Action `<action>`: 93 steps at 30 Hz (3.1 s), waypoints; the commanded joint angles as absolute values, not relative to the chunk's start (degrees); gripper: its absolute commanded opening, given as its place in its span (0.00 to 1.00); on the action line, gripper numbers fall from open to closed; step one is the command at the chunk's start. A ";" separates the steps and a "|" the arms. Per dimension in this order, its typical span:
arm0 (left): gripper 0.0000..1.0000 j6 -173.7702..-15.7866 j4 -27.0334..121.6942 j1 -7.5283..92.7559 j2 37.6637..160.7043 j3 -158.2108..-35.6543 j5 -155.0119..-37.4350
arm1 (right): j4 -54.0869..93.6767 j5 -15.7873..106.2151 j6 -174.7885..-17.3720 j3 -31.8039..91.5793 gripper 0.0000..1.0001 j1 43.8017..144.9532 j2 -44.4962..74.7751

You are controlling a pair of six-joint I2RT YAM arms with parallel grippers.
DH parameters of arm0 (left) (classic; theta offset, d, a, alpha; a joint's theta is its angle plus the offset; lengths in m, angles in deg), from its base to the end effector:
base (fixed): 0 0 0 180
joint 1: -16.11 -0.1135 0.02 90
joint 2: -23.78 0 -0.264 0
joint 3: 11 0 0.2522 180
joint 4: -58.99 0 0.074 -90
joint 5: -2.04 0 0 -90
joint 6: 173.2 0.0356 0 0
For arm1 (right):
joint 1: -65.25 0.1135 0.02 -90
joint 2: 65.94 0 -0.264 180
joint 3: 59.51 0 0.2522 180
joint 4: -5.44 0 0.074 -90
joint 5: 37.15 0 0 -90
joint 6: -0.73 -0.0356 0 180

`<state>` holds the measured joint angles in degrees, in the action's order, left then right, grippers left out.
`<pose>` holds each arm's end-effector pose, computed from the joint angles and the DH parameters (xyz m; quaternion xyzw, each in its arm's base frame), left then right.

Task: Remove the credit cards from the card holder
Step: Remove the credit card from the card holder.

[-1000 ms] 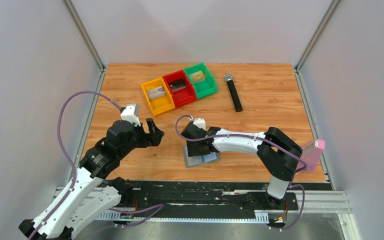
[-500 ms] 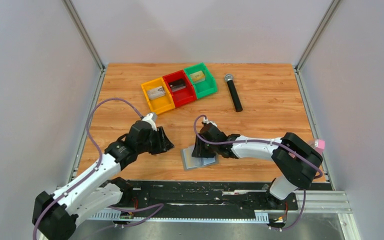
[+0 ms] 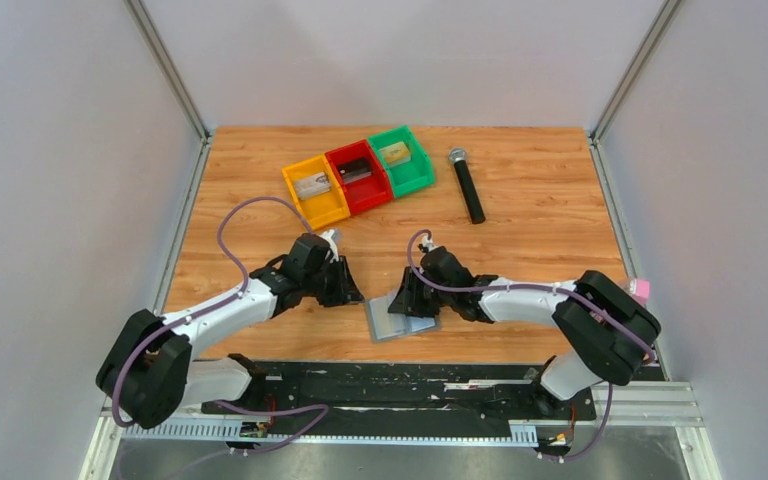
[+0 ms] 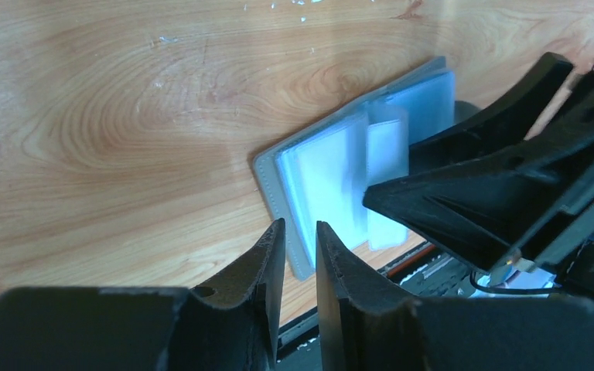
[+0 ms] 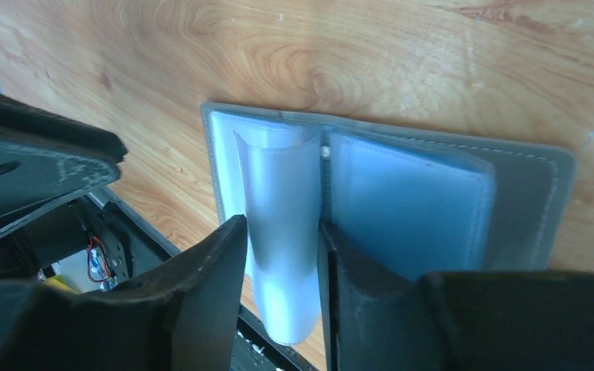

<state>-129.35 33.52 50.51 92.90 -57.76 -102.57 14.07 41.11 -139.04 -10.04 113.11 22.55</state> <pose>0.1863 -0.1385 0.1838 -0.0492 0.9253 -0.3212 0.1956 0.1840 0.2142 0.1382 -0.0215 0.9281 0.3332 0.1648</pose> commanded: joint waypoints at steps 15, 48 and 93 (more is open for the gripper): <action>0.44 -125.93 22.81 49.48 79.84 -59.79 -89.31 | 42.61 66.16 -136.15 10.25 0.63 122.95 23.71; 0.48 -123.50 29.23 49.00 87.08 -59.13 -101.79 | 40.30 66.74 -136.68 11.27 0.47 125.85 31.73; 0.35 -133.97 62.04 50.81 115.06 -62.75 -127.04 | 14.89 50.42 -139.21 -10.25 0.58 115.44 14.70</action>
